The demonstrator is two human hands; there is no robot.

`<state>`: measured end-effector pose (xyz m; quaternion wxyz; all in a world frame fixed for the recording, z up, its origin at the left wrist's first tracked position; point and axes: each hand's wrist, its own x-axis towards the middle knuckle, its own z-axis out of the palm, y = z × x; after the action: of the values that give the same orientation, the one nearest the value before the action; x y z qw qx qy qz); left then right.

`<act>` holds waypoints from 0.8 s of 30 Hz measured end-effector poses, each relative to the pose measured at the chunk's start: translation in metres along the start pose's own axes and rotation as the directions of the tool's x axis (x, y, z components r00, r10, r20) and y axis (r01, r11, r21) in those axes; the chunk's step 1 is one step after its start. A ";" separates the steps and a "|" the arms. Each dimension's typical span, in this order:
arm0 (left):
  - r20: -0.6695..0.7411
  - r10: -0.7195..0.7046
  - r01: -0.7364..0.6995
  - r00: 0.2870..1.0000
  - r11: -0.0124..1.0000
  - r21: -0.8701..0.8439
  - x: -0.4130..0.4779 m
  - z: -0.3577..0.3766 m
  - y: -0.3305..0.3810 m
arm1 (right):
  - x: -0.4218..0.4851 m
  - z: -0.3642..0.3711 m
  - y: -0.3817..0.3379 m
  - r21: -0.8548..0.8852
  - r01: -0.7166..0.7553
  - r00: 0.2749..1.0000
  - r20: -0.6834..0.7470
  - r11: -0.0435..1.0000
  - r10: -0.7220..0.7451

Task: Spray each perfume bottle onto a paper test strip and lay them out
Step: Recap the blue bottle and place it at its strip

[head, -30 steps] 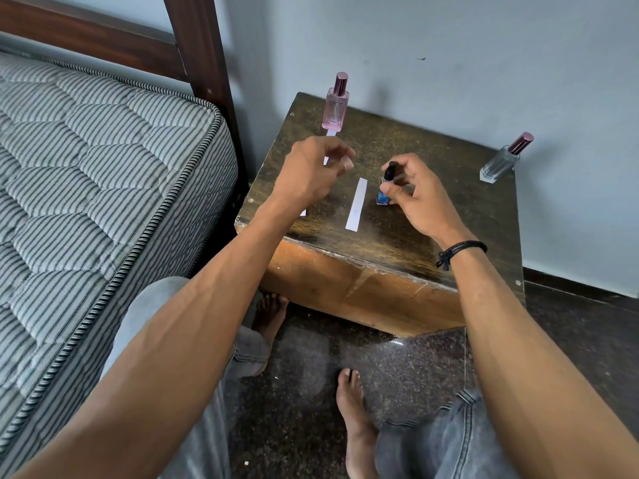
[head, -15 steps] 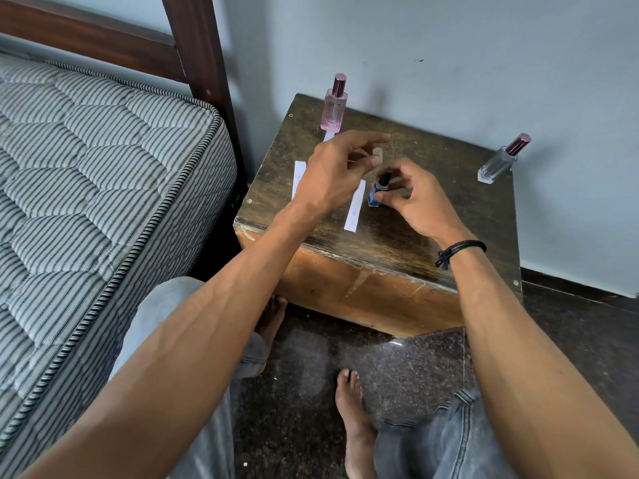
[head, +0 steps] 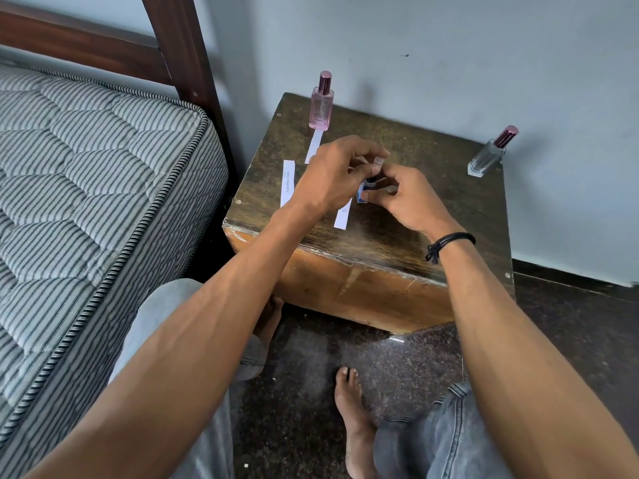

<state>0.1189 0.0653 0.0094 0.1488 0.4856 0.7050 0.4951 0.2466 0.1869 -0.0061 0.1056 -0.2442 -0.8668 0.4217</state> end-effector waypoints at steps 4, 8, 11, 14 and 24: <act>0.018 0.017 -0.018 1.000 0.999 0.041 0.001 0.001 0.000 | 0.001 -0.001 0.002 -0.011 -0.006 1.000 -0.001 1.000 0.006; 0.025 0.027 -0.028 0.999 0.997 0.071 0.002 0.001 -0.003 | 0.001 -0.001 0.002 -0.012 -0.008 1.000 -0.004 1.000 0.008; 0.029 0.035 -0.037 0.999 0.995 0.089 0.002 0.002 -0.003 | 0.002 0.000 0.003 -0.025 -0.021 1.000 -0.001 0.999 0.021; 0.027 0.042 -0.044 0.999 0.994 0.095 0.002 0.002 -0.004 | 0.002 -0.001 0.003 -0.032 -0.025 1.000 0.001 0.999 0.025; 0.013 0.052 -0.053 0.999 0.993 0.101 0.002 0.003 -0.006 | 0.001 -0.001 0.001 -0.038 -0.031 0.999 0.018 0.999 0.032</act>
<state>0.1173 0.0682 0.0037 0.1146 0.5135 0.7154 0.4597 0.2461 0.1883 -0.0063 0.0863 -0.2559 -0.8716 0.4091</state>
